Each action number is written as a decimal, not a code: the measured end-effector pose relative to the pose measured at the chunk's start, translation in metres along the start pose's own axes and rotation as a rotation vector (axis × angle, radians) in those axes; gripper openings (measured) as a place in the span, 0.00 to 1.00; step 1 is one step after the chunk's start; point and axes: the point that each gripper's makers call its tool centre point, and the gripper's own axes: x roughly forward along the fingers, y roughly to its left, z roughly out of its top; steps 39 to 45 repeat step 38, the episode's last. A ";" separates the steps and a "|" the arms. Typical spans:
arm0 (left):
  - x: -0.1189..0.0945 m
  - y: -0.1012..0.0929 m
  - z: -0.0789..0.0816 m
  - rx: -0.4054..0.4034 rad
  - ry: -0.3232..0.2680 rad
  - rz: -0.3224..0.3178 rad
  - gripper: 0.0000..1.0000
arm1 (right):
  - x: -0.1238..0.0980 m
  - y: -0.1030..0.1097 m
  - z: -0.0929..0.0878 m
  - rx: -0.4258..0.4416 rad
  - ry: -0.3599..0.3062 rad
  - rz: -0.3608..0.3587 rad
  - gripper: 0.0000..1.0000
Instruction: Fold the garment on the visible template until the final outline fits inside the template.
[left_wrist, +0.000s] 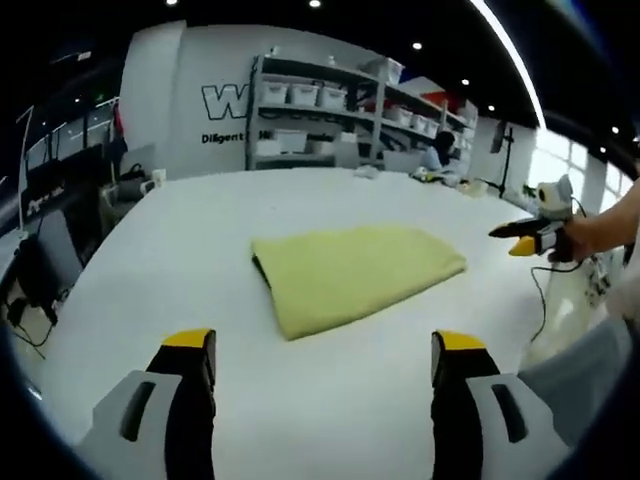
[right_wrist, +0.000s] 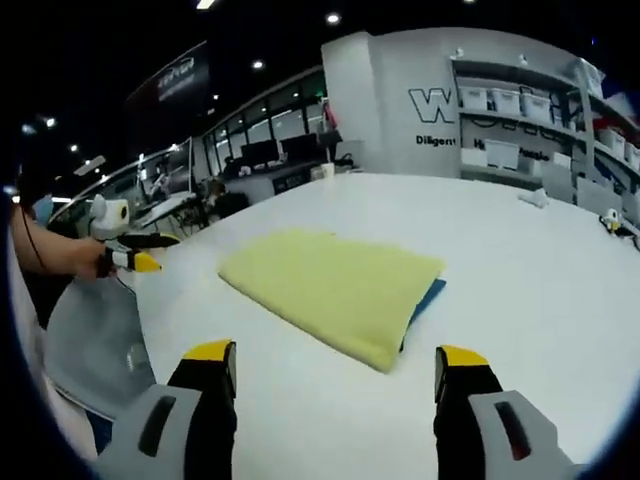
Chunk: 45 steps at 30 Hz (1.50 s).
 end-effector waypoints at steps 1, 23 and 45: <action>-0.002 -0.003 -0.002 -0.004 -0.004 0.005 0.92 | -0.002 0.002 -0.002 0.001 -0.004 -0.003 0.84; -0.003 -0.015 -0.011 0.053 -0.022 0.018 0.99 | -0.016 0.019 -0.018 0.037 -0.022 -0.023 0.99; -0.003 -0.013 -0.009 0.019 -0.025 0.025 0.99 | -0.015 0.016 -0.012 0.032 -0.036 -0.013 0.99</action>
